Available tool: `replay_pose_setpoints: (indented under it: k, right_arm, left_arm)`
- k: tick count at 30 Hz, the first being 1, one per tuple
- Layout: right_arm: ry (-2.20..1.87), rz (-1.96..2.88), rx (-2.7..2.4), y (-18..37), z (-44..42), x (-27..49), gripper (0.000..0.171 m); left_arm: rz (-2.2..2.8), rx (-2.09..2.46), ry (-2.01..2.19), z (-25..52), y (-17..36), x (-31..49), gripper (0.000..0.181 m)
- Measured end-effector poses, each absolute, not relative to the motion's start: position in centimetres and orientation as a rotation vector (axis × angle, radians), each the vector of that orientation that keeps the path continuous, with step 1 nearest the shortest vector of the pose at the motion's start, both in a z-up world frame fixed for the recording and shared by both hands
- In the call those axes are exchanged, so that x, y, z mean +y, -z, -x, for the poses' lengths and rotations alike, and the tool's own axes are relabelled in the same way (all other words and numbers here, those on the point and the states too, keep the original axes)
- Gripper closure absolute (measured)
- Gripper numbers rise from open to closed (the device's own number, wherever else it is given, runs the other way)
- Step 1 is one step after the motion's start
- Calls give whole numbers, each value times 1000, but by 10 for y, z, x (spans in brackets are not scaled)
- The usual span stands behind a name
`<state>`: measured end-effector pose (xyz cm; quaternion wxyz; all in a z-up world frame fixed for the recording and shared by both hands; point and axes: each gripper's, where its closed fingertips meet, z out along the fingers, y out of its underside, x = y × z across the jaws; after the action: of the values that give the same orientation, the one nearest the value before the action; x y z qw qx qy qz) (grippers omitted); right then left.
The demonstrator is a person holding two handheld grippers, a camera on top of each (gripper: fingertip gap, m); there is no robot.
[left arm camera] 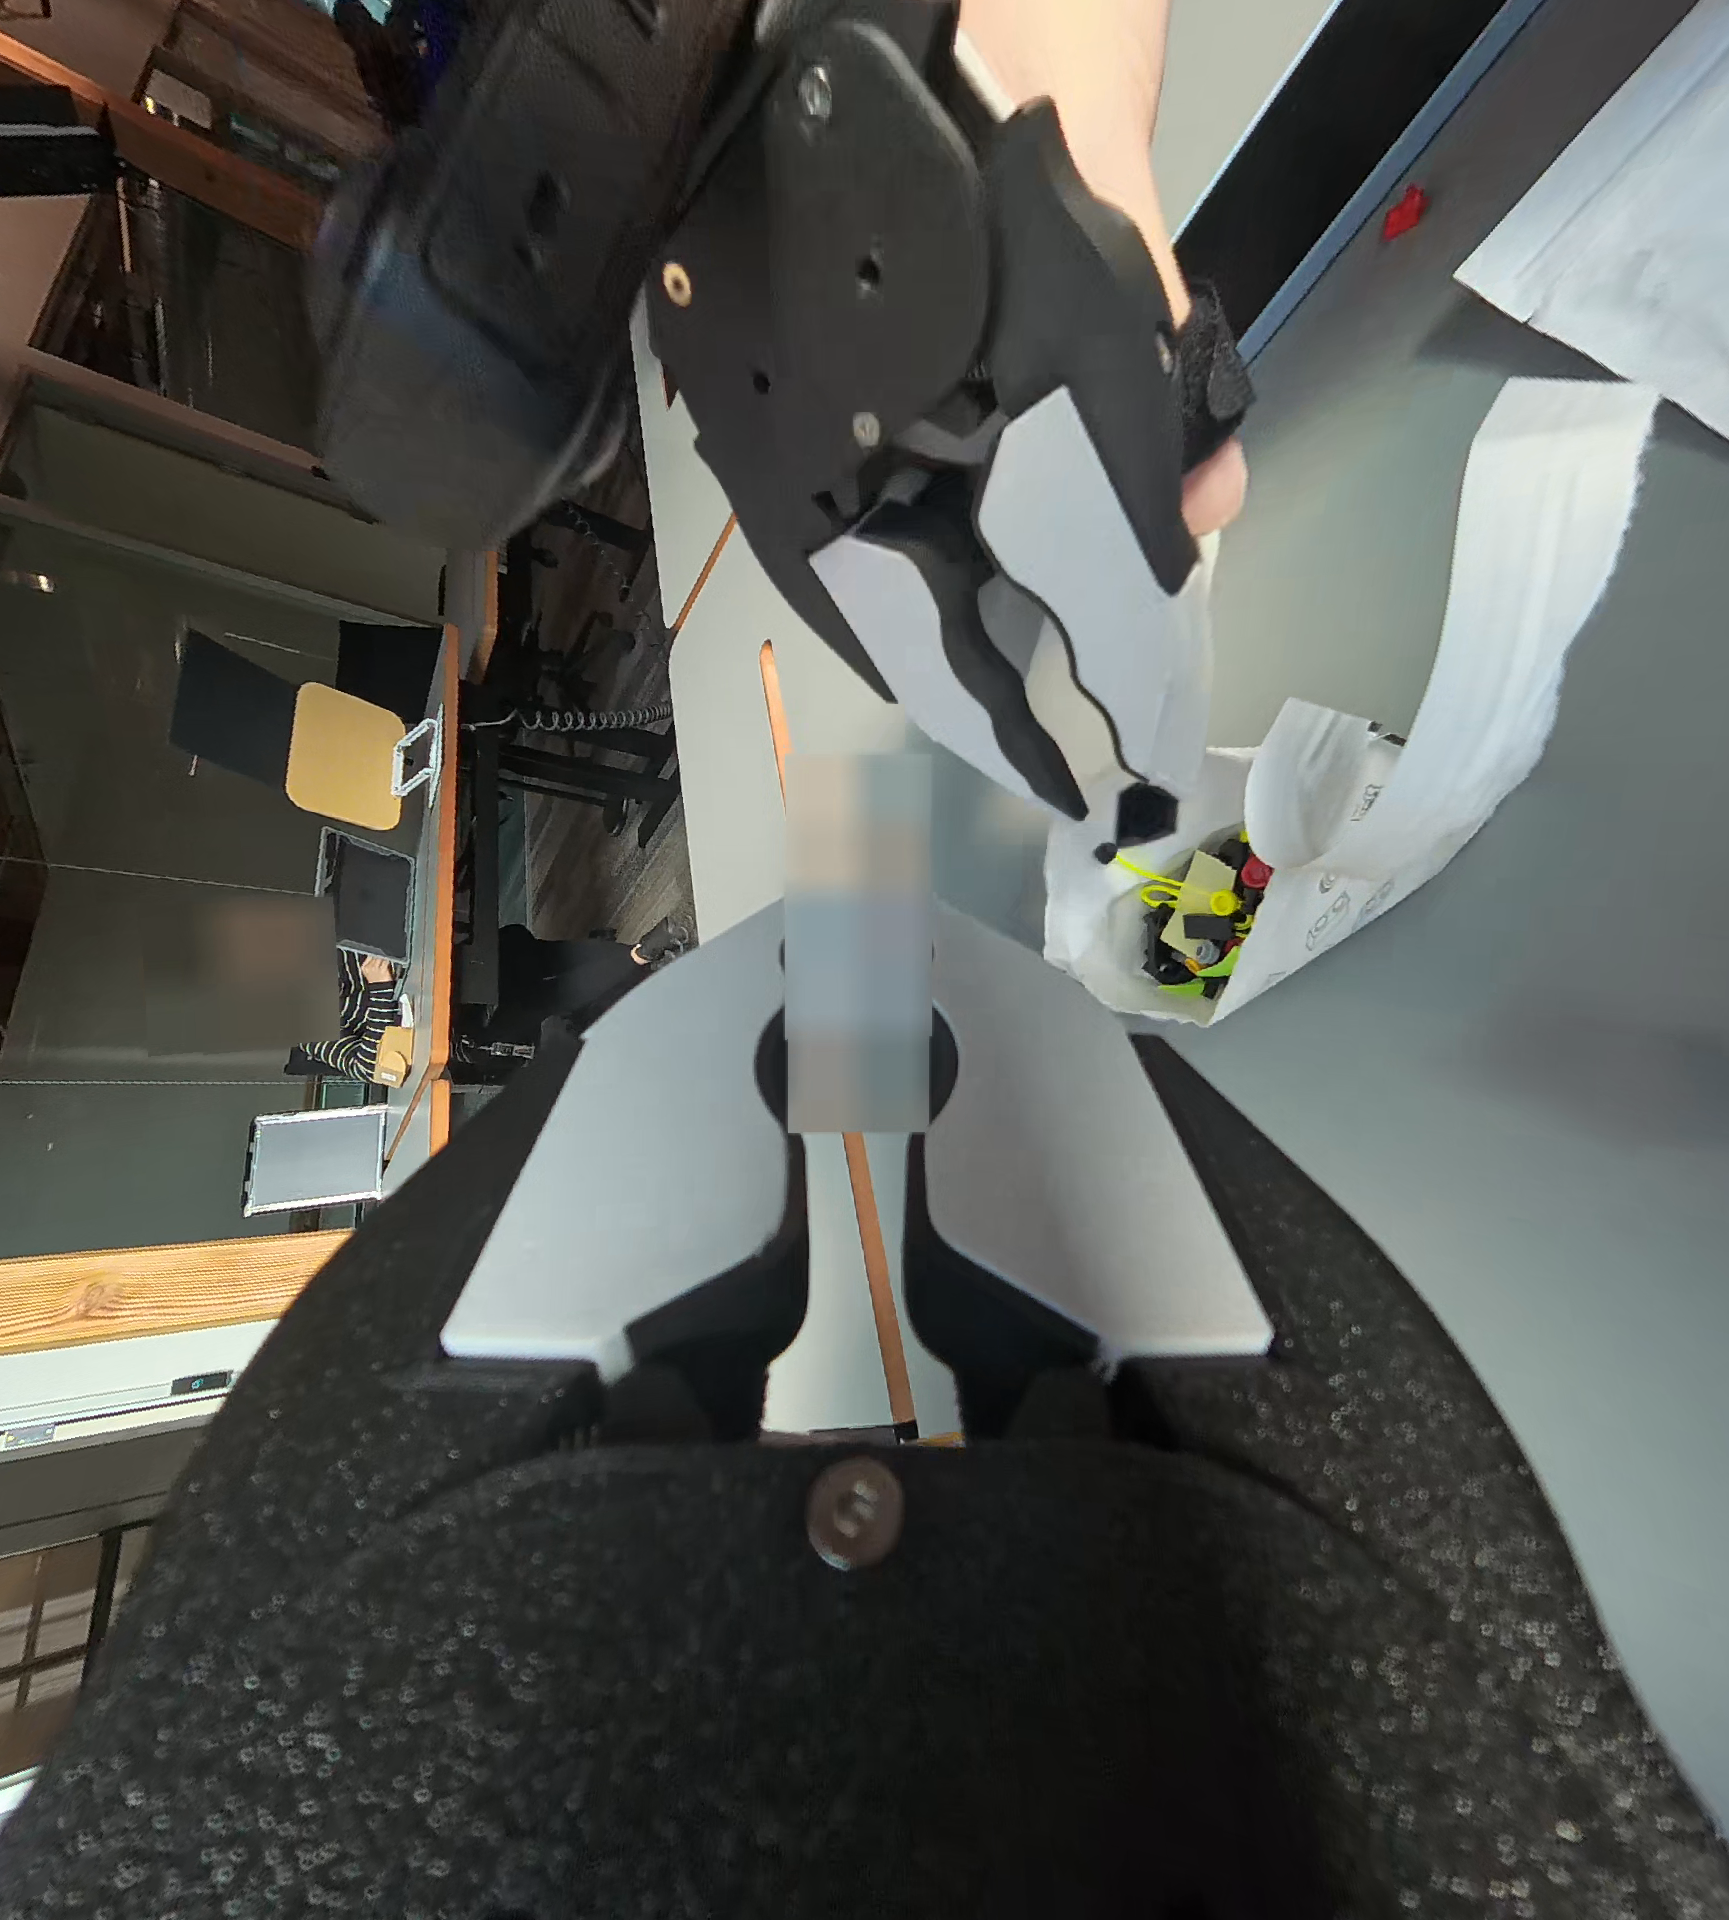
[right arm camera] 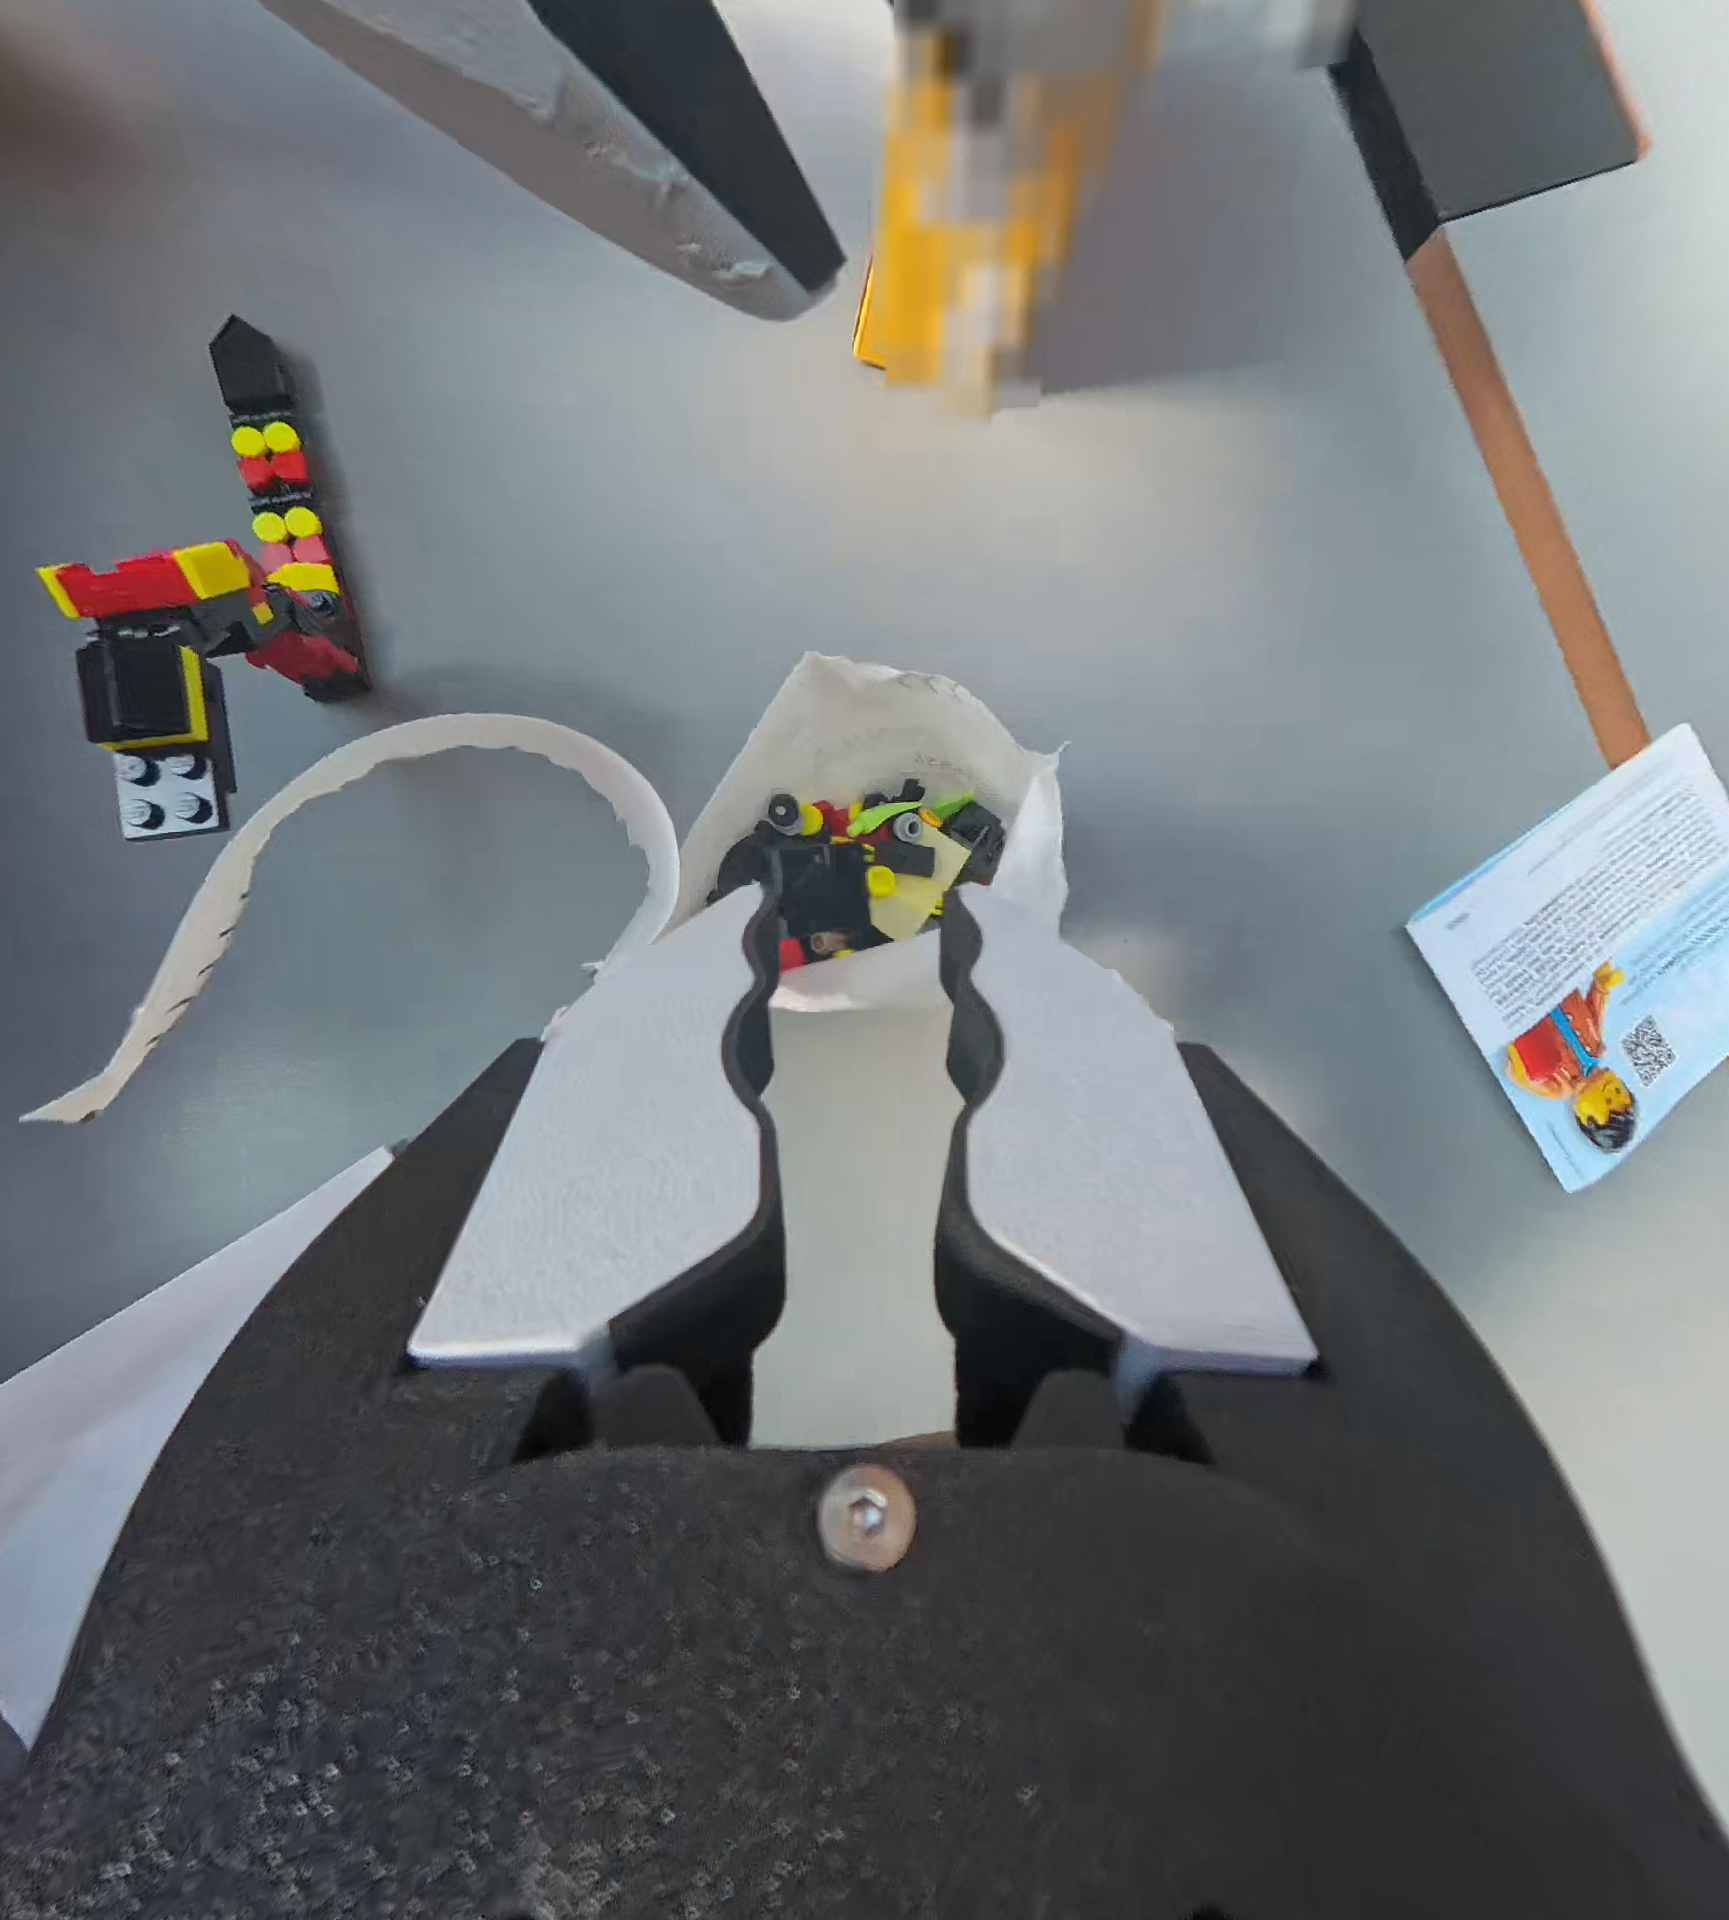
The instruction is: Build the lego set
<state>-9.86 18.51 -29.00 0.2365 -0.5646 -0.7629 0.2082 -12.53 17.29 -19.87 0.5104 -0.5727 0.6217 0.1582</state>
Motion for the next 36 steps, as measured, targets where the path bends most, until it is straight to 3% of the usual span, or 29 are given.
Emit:
replay_pose_setpoints:
  k: [1,3,6,9,12,17,26,32,36]
  right_arm:
    - [-531,1562,-2121,298,100,186,132]
    - [-517,1559,-2117,299,94,189,131]
    - [-530,1593,-2032,287,47,196,145]
    - [-353,1624,-2146,316,-38,195,158]
    - [-130,1742,-2285,360,-98,193,156]
    - [13,1772,-2284,378,-118,208,154]
    - [-94,1771,-2283,383,-108,213,161]
    - [-384,1371,-2177,281,8,196,161]
    - [-391,1286,-2313,278,73,192,161]
  left_arm:
    - [1384,1503,-391,126,200,173,167]
    - [1391,1507,-411,129,200,174,167]
    - [1384,1490,-402,130,196,173,167]
    - [1375,1484,-373,128,192,170,167]
    - [1366,1487,-351,123,192,169,167]
    - [1376,1513,-370,120,198,170,167]
    - [1387,1501,-375,124,197,169,167]
    - [1513,1289,-348,134,190,126,168]
    - [1610,1109,-420,148,189,65,168]
